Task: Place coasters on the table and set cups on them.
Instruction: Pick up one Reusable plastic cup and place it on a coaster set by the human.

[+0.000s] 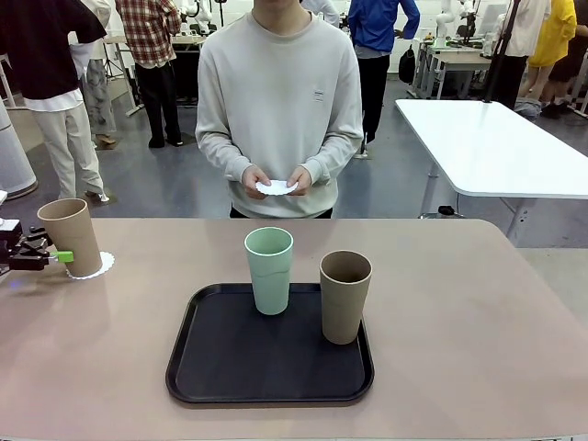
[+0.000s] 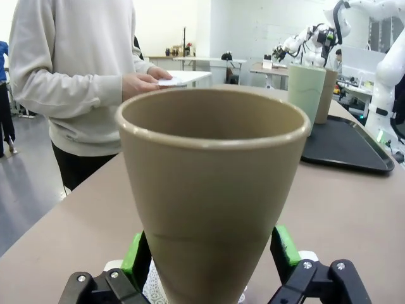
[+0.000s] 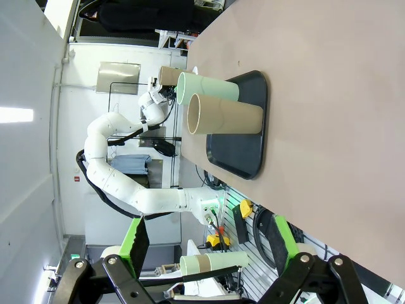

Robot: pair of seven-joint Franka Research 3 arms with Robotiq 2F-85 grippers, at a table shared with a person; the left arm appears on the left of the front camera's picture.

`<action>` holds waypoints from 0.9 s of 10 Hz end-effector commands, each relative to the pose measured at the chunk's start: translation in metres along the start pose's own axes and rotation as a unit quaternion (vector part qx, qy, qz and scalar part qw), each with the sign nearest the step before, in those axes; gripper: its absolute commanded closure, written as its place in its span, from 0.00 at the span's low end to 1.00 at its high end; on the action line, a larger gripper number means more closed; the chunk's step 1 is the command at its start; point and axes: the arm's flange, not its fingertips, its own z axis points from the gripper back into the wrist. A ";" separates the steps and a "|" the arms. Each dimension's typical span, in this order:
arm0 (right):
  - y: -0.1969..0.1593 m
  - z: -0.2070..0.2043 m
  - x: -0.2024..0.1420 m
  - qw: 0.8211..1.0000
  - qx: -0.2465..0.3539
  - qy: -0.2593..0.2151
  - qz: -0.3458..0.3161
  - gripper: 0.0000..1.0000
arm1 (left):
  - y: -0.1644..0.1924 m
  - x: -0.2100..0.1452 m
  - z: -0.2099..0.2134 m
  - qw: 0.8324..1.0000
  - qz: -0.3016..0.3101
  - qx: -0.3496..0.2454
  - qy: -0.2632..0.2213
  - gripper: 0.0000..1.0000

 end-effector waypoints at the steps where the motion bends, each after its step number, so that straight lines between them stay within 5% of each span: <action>1: 0.000 0.000 0.002 1.000 0.013 -0.005 0.008 0.00 | 0.003 -0.002 0.001 0.999 -0.018 -0.009 0.038 0.00; 5: 0.000 0.000 0.002 1.000 0.013 -0.005 0.008 0.00 | 0.000 0.002 0.008 0.989 -0.017 -0.006 0.148 0.00; 7: 0.000 0.000 0.002 1.000 0.013 -0.005 0.008 0.00 | -0.019 0.036 0.020 0.980 -0.028 0.011 0.196 0.00; 9: 0.000 0.000 0.002 1.000 0.013 -0.005 0.008 0.00 | -0.048 0.084 0.029 0.946 -0.056 0.057 0.315 0.00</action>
